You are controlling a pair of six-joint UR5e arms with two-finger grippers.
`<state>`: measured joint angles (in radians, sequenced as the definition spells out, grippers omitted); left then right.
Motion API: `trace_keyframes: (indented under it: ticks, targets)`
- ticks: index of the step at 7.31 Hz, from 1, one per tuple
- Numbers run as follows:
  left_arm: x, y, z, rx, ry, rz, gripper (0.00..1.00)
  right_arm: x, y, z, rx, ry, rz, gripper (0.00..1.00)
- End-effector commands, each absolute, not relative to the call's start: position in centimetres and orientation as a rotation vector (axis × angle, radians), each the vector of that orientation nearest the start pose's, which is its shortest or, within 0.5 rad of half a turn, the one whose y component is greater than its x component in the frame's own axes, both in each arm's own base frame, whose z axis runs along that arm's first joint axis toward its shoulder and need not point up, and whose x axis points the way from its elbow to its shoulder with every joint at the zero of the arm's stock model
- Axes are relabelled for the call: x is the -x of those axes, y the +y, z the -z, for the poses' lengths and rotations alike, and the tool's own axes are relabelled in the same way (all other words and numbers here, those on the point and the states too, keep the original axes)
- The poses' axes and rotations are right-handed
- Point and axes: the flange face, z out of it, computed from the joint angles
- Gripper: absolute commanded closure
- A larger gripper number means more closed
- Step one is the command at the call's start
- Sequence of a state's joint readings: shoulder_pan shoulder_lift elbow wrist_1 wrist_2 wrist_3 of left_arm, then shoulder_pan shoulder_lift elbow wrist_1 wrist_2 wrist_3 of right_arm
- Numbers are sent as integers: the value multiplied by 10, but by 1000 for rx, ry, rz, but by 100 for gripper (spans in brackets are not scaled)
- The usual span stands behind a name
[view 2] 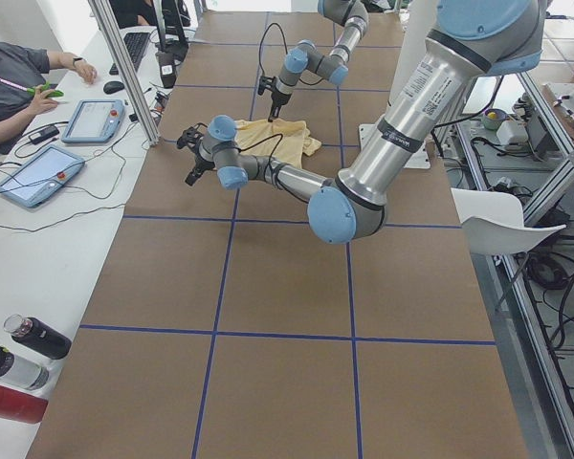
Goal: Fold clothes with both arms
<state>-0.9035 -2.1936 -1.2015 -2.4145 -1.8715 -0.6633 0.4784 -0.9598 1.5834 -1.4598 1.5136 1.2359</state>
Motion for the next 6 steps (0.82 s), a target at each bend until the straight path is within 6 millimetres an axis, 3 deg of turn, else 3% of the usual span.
trace_keyframes:
  ticks: [1, 2, 4, 5, 6]
  targets:
    - [-388, -659, -364, -688, 885, -168, 0, 551, -450, -301, -346, -640, -143, 53]
    - [-388, -659, -364, -688, 885, -168, 0, 548, -453, -292, -355, -653, -153, 1]
    - [-388, -658, -358, -695, 892, -166, 0, 527, -445, -253, -346, -745, -157, 0]
    - [-389, -653, -346, -687, 924, -146, 0, 510, -437, -239, -360, -786, -164, 0]
    - [-389, -644, -328, -647, 988, -91, 0, 490, -426, -240, -364, -805, -170, 0]
